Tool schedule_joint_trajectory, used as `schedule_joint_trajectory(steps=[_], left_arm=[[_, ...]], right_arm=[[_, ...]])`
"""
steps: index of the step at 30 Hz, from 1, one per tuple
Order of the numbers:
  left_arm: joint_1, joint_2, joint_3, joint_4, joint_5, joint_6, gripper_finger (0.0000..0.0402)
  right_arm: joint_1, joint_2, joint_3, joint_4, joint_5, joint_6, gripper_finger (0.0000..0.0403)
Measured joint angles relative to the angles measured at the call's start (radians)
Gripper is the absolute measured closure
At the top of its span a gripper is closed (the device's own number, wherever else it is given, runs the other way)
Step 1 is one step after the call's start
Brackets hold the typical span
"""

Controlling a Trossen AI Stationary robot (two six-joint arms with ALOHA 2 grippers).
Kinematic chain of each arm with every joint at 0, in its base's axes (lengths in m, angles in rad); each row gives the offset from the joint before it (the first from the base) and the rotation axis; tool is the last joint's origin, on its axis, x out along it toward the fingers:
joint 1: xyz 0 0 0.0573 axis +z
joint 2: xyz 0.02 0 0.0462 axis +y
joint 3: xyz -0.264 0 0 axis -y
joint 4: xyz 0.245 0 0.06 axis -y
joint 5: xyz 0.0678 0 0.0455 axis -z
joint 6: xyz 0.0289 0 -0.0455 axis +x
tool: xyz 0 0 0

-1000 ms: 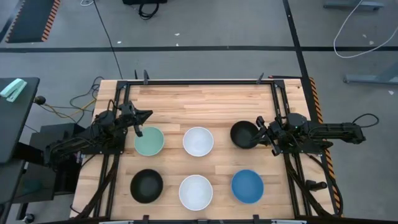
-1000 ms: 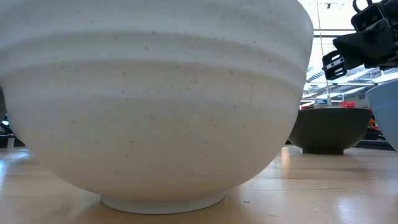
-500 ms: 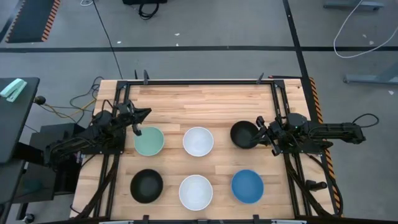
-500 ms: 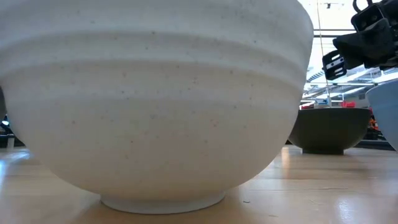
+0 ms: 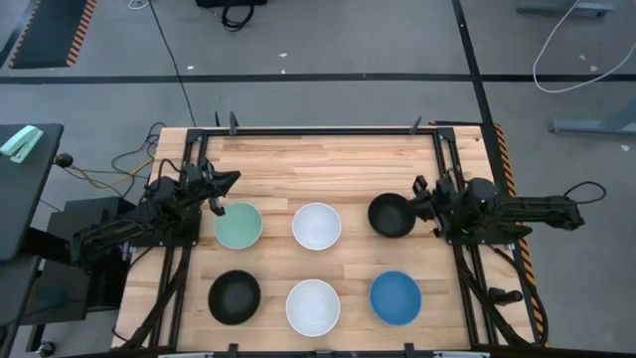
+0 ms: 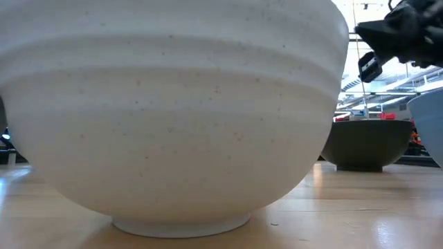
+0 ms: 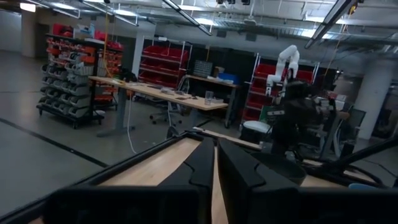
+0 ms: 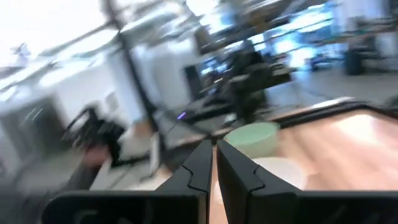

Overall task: Nest bowls inside each other
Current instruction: Stack the right black bowl on top of the top white bowl

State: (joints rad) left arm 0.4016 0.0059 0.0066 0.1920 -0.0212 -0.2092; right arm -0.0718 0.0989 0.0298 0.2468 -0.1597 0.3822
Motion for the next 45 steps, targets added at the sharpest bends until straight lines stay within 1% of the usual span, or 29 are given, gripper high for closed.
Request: schedule_joint_trajectory(steps=[2, 4, 6, 8, 11, 13, 17, 24, 30, 33, 37, 40, 45], left_arm=[[0.000, 0.000, 0.000, 0.000, 0.000, -0.017, 0.0378], [0.000, 0.000, 0.000, 0.000, 0.001, -0.028, 0.0381], [-0.001, 0.000, 0.000, -0.001, 0.000, -0.041, 0.0383], [-0.002, 0.000, 0.000, 0.000, 0.001, -0.042, 0.0382], [-0.002, 0.000, 0.000, -0.001, 0.001, -0.049, 0.0377], [-0.002, 0.000, 0.000, -0.001, 0.000, -0.061, 0.0373], [-0.002, 0.000, 0.000, -0.003, 0.011, -0.075, 0.0367], [-0.002, 0.000, 0.000, -0.014, 0.063, -0.076, 0.0370], [-0.002, 0.000, 0.000, -0.052, 0.077, -0.113, 0.0376], [-0.002, 0.000, 0.000, -0.081, 0.079, -0.122, 0.0372], [-0.002, 0.000, 0.000, -0.104, 0.080, -0.122, 0.0366], [-0.002, 0.000, 0.000, -0.106, 0.080, -0.123, 0.0366], [-0.002, 0.000, 0.000, -0.109, 0.079, -0.123, 0.0373]], right_arm=[[-0.003, 0.000, 0.043, -0.043, 0.030, 0.034, 0.0370], [-0.005, 0.011, 0.101, -0.140, 0.031, 0.053, 0.0370], [-0.005, 0.036, 0.178, -0.291, 0.057, 0.068, 0.0370], [-0.005, 0.079, 0.263, -0.438, 0.123, 0.072, 0.0370], [-0.005, 0.175, 0.382, -0.644, 0.227, 0.102, 0.0370], [-0.005, 0.251, 0.455, -0.761, 0.278, 0.129, 0.0370], [-0.005, 0.427, 0.571, -0.929, 0.312, 0.188, 0.0370], [-0.005, 0.715, 0.686, -1.065, 0.312, 0.240, 0.0370], [-0.005, 0.875, 0.753, -1.153, 0.309, 0.265, 0.0370], [-0.005, 0.919, 0.761, -1.227, 0.309, 0.280, 0.0370], [-0.005, 0.935, 0.762, -1.302, 0.309, 0.281, 0.0365], [-0.005, 0.933, 0.762, -1.311, 0.309, 0.281, 0.0348], [-0.005, 0.933, 0.762, -1.311, 0.309, 0.284, 0.0310]])
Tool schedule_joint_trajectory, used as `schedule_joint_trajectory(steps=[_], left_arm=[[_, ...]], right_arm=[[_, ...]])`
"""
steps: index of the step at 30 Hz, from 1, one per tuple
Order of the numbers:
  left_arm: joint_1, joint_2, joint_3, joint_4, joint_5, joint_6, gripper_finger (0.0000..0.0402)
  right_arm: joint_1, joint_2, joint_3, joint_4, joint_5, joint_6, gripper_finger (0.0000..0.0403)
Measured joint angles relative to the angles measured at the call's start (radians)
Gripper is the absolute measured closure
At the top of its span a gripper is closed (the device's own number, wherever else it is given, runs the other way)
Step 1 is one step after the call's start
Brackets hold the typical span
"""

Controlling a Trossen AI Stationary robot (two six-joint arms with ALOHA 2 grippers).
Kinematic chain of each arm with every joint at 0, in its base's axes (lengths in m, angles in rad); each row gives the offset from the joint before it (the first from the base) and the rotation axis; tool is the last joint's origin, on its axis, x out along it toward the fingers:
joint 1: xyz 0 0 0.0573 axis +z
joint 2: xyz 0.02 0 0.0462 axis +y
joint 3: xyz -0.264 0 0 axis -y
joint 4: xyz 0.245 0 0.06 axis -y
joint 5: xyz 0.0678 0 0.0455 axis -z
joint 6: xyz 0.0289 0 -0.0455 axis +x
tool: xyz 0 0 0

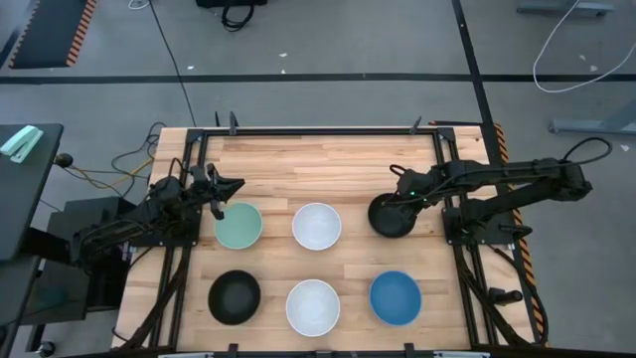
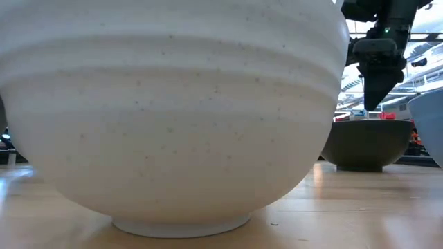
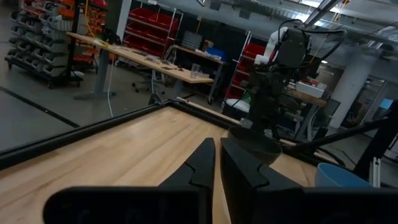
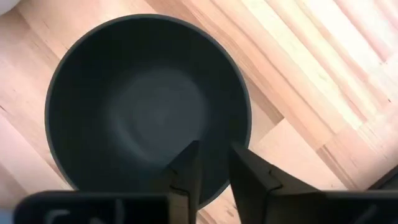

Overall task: Nest bowls inside each other
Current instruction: Stack the right black bowl on top of the top white bowl

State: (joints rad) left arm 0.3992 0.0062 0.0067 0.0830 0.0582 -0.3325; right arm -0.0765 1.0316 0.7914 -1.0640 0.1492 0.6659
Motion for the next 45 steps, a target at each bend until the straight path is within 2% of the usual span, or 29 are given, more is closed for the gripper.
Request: schedule_joint_trajectory(steps=[5, 10, 22, 33, 45], left_arm=[[0.000, 0.000, 0.000, -0.001, 0.000, 0.001, 0.0370], [0.000, 0.000, 0.000, -0.002, 0.000, 0.001, 0.0363], [0.000, 0.000, 0.000, -0.013, 0.000, 0.002, 0.0374], [0.000, 0.000, 0.000, -0.042, -0.002, 0.002, 0.0363], [0.000, 0.000, 0.000, -0.046, -0.002, 0.002, 0.0372]], right_arm=[[0.000, 0.002, 0.000, -0.004, 0.009, 0.032, 0.0276], [-0.009, 0.006, -0.001, -0.004, 0.037, 0.056, 0.0261], [-0.158, 0.060, -0.029, -0.007, 0.031, 0.022, 0.0264], [-0.162, 0.173, -0.029, 0.065, -0.001, -0.027, 0.0266], [-0.164, 0.247, -0.030, 0.080, -0.018, -0.041, 0.0273]])
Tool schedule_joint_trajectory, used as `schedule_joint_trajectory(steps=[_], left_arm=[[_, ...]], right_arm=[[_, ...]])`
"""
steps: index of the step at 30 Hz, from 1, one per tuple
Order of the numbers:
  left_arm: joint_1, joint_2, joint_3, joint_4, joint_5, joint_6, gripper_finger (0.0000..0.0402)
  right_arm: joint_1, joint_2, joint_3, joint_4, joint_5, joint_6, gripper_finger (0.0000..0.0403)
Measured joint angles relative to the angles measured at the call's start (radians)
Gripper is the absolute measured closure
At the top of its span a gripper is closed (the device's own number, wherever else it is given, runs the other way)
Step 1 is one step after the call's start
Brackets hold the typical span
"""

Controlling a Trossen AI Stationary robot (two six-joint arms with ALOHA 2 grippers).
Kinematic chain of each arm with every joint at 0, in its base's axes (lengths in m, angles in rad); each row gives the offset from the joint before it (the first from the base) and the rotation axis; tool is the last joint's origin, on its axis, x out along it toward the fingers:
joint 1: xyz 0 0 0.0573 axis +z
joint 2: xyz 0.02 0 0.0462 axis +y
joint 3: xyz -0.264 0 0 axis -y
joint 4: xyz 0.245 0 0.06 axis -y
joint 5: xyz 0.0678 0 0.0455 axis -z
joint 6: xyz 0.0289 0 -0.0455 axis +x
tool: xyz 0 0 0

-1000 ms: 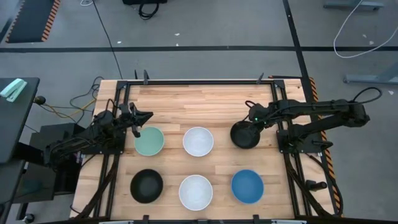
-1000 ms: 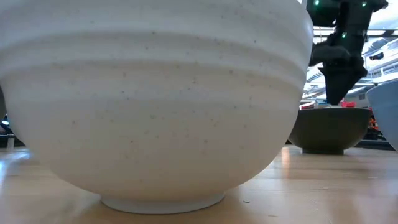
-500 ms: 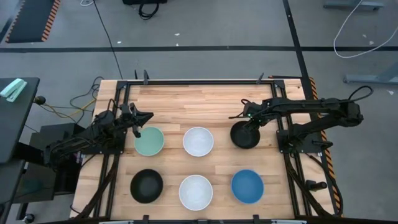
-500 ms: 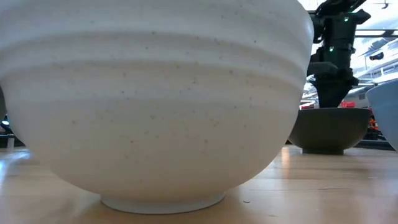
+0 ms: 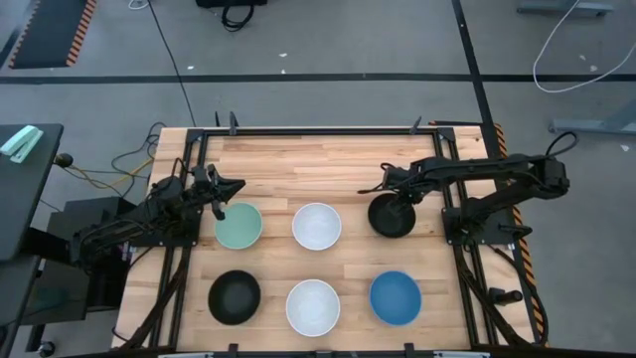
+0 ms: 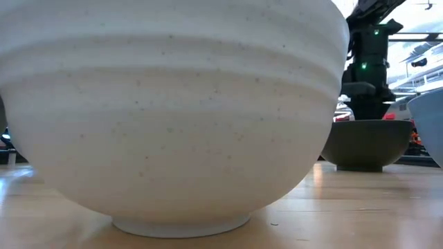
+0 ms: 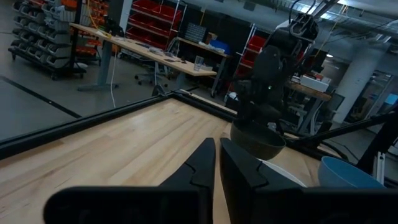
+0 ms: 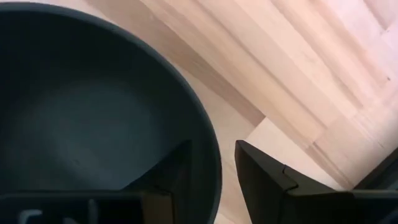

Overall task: Nest bowls inside each other
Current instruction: Stack the right black bowl on top of the top white bowl

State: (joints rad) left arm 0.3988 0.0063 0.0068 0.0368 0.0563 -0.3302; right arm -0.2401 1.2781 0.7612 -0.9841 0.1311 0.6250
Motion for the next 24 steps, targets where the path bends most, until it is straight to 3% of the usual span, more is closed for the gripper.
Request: schedule_joint_trajectory(steps=[10, 24], left_arm=[[0.000, 0.000, 0.000, -0.002, 0.000, 0.000, 0.0364], [0.000, 0.000, 0.000, -0.004, 0.001, 0.000, 0.0366]], right_arm=[[0.000, 0.068, 0.000, 0.041, -0.013, -0.012, 0.0303], [0.000, 0.070, 0.003, 0.076, -0.027, -0.019, 0.0390]])
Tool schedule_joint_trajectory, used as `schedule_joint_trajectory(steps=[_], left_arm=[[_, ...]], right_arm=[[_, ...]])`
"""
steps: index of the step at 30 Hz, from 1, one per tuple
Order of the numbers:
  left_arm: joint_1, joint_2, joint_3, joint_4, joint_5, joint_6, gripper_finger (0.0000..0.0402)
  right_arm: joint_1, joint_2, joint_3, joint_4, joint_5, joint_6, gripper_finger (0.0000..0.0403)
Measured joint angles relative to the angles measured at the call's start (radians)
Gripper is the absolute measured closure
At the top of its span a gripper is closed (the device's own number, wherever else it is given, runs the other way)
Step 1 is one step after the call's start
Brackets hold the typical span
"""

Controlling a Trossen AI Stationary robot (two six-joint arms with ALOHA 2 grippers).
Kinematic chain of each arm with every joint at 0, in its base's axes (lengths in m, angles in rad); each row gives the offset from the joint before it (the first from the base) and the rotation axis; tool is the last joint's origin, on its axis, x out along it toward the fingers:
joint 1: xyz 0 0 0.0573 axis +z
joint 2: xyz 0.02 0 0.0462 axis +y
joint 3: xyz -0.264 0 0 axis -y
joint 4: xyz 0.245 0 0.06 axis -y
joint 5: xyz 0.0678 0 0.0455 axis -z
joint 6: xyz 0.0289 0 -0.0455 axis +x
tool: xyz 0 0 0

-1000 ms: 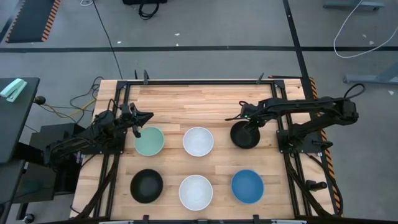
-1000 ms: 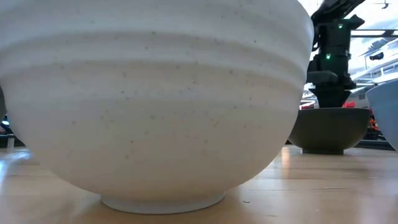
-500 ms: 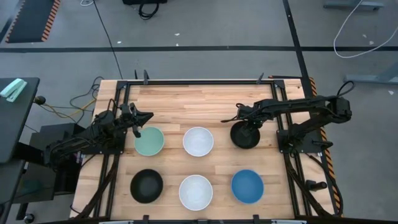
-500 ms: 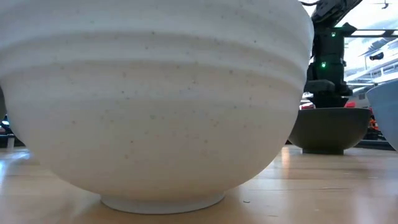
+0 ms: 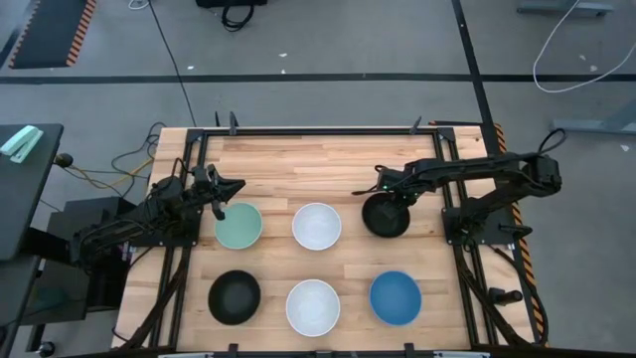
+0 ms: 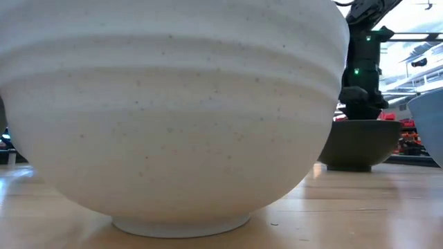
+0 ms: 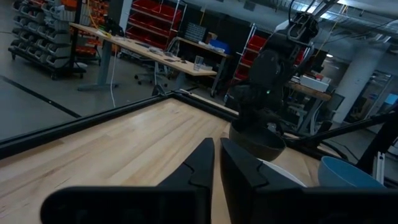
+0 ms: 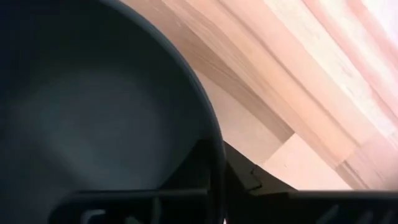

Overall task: Nest bowls inside each other
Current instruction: Stack the right black bowl on top of the top white bowl

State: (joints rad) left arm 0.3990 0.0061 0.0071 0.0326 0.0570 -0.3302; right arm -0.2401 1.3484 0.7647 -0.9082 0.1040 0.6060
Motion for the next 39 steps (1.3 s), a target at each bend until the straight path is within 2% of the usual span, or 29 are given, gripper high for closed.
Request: schedule_joint_trajectory(steps=[12, 18, 27, 39], left_arm=[[0.000, 0.000, 0.000, 0.000, 0.001, 0.002, 0.0378], [0.000, 0.000, 0.000, -0.001, 0.001, 0.002, 0.0371], [0.000, 0.000, 0.000, 0.000, 0.001, 0.024, 0.0374], [0.000, 0.000, -0.001, 0.009, 0.001, 0.035, 0.0367]], right_arm=[[-0.016, -0.044, 0.000, -0.010, -0.015, -0.023, 0.0398], [-0.016, -0.043, 0.056, -0.026, -0.011, -0.052, 0.0398], [-0.002, -0.043, 0.228, -0.044, -0.016, -0.065, 0.0398], [0.114, 0.013, 0.560, -0.039, 0.045, -0.145, 0.0398]])
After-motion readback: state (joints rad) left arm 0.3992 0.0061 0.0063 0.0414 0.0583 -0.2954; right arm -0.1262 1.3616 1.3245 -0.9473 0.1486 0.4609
